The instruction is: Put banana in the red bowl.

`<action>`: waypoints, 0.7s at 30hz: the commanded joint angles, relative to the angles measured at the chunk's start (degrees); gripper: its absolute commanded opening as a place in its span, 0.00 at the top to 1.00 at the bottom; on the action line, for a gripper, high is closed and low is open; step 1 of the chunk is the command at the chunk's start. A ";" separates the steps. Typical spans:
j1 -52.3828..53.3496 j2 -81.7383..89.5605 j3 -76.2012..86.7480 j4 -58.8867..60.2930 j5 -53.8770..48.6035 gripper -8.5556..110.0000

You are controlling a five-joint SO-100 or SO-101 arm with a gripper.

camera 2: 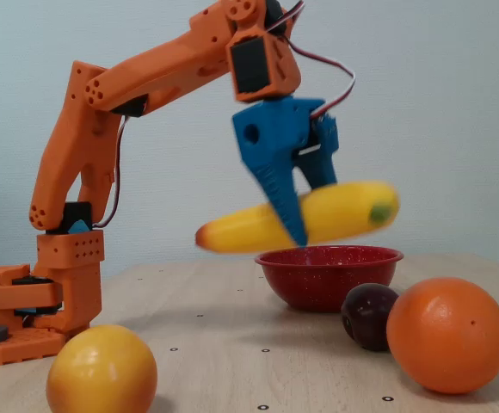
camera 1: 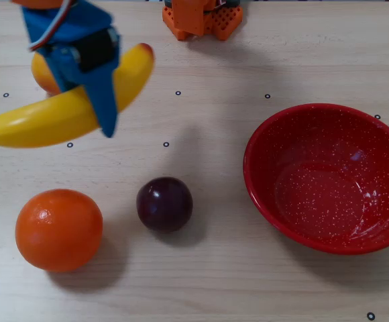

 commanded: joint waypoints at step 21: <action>-29.97 19.25 4.66 -3.69 13.45 0.93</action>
